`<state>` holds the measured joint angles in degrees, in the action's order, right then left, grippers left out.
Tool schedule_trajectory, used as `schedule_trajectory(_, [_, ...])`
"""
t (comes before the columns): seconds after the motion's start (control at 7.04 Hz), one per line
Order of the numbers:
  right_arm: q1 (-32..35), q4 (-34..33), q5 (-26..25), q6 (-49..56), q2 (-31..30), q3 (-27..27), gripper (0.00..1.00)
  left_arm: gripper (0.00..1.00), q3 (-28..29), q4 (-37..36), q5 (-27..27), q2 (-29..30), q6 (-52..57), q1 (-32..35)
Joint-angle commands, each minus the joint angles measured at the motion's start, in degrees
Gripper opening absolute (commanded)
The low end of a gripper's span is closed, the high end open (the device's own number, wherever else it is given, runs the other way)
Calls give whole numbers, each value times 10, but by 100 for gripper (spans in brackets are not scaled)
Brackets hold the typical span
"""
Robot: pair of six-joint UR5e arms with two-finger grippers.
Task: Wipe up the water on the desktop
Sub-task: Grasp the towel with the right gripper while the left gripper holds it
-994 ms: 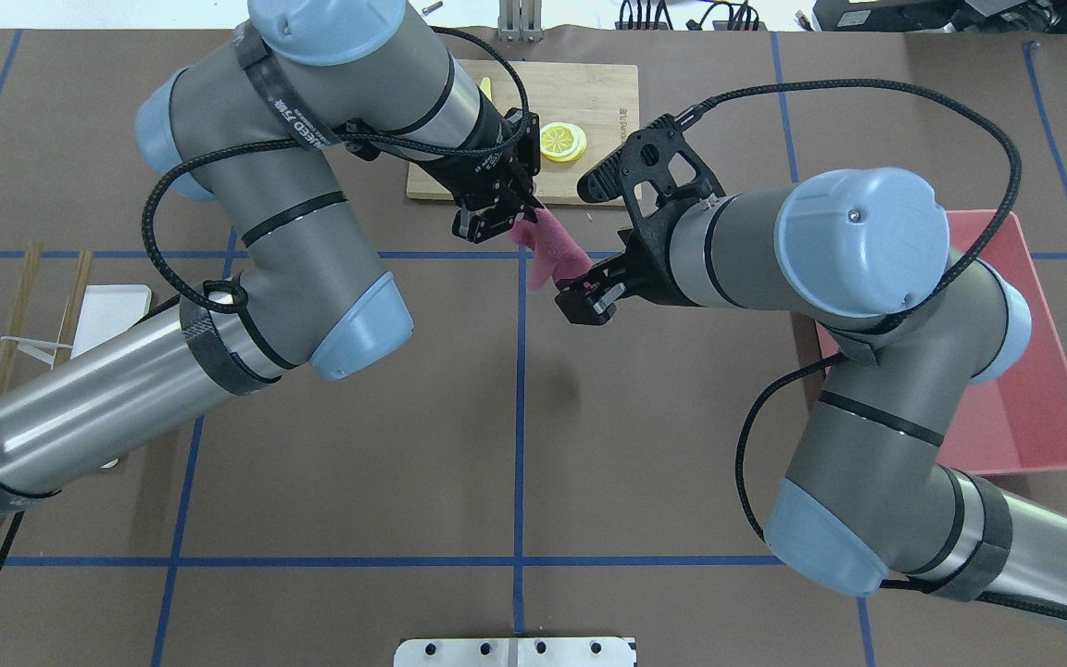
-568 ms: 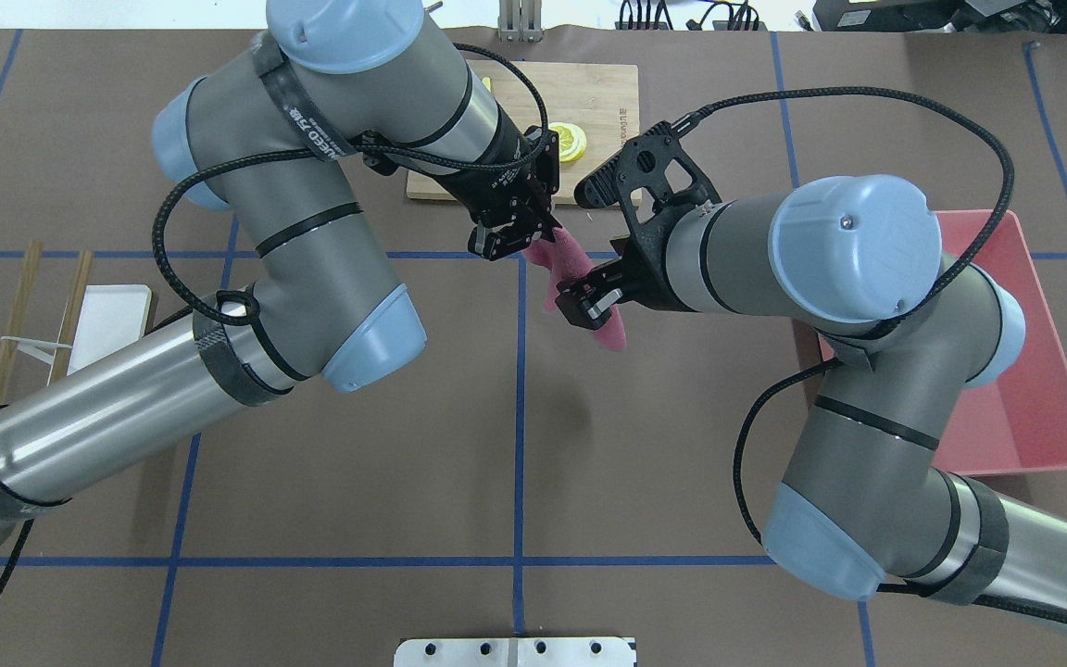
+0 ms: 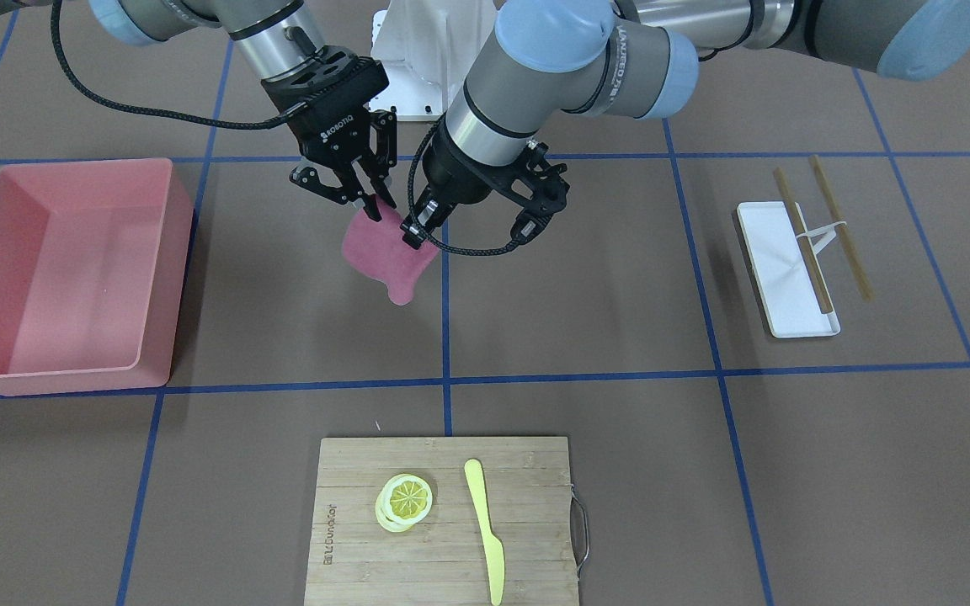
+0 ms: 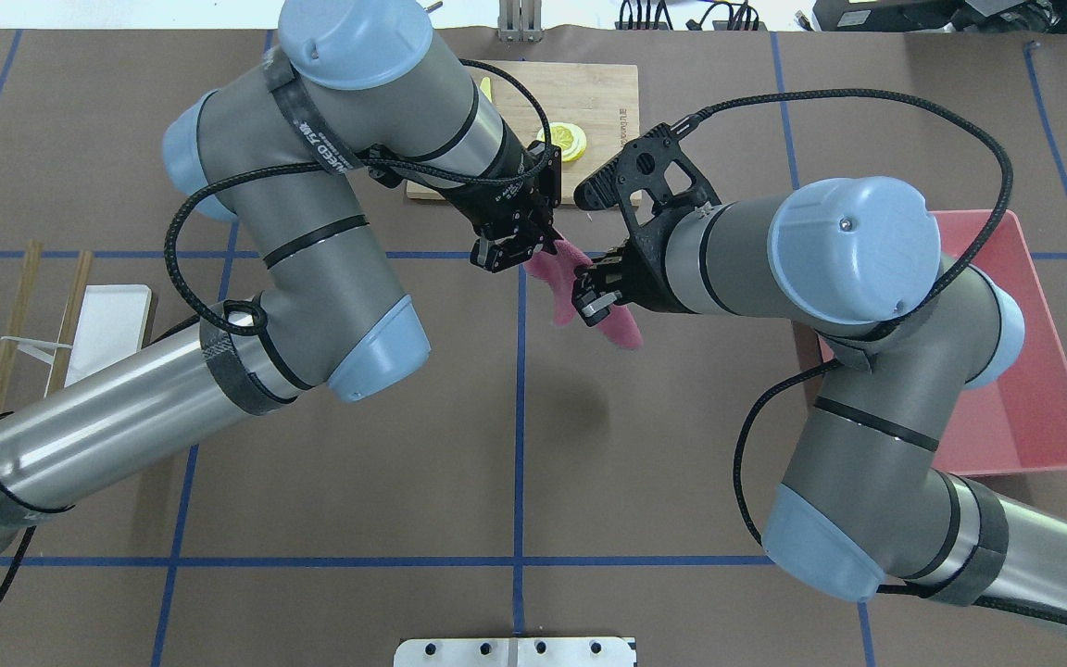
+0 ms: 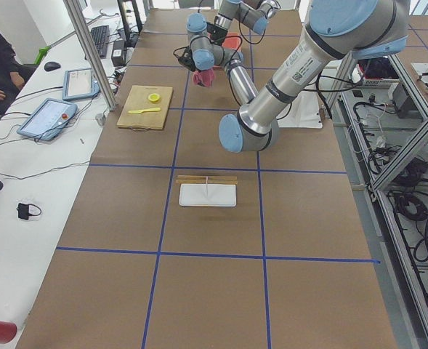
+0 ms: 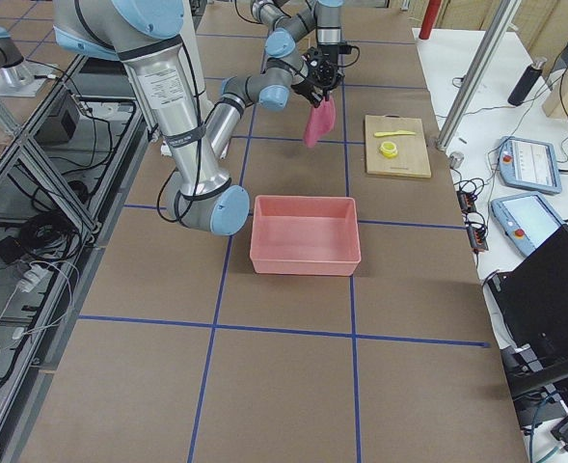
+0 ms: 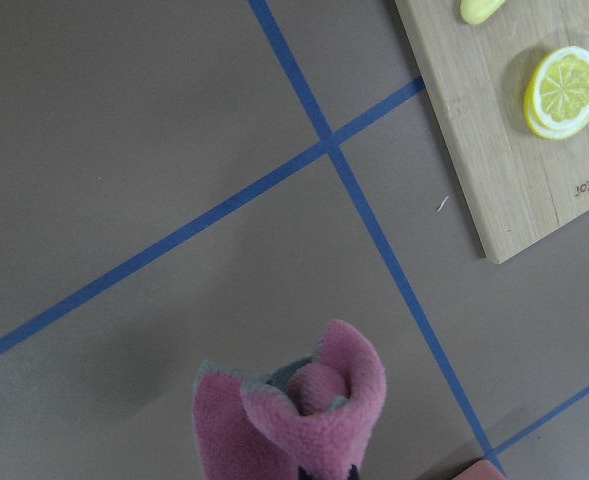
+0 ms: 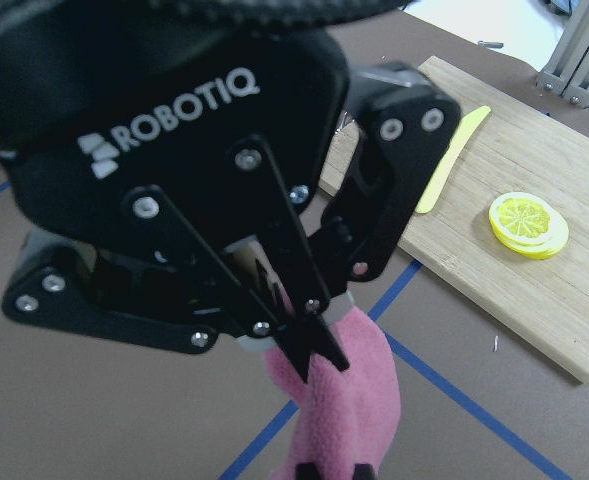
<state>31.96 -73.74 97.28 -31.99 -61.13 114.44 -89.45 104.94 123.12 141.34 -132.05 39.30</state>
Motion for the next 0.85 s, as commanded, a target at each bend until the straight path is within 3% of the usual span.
schedule_trajectory(0.0, [-1, -1, 0, 0, 0, 0, 0, 0, 0, 1, 0, 0, 6, 0])
schedule_trajectory(0.14, [0, -1, 0, 0, 0, 0, 0, 99, 1, 5, -8, -4, 33, 0])
schedule_trajectory(0.43, [1, -6, -5, 0, -3, 1, 0, 98, -33, -3, -45, -26, 57, 2])
schedule_trajectory(0.57, [4, -9, -16, 1, -8, 1, 0, 98, -61, -44, -46, -39, 67, 23])
schedule_trajectory(0.71, [9, -10, -17, 1, -19, 1, 0, 98, -85, -81, -44, -50, 146, 49])
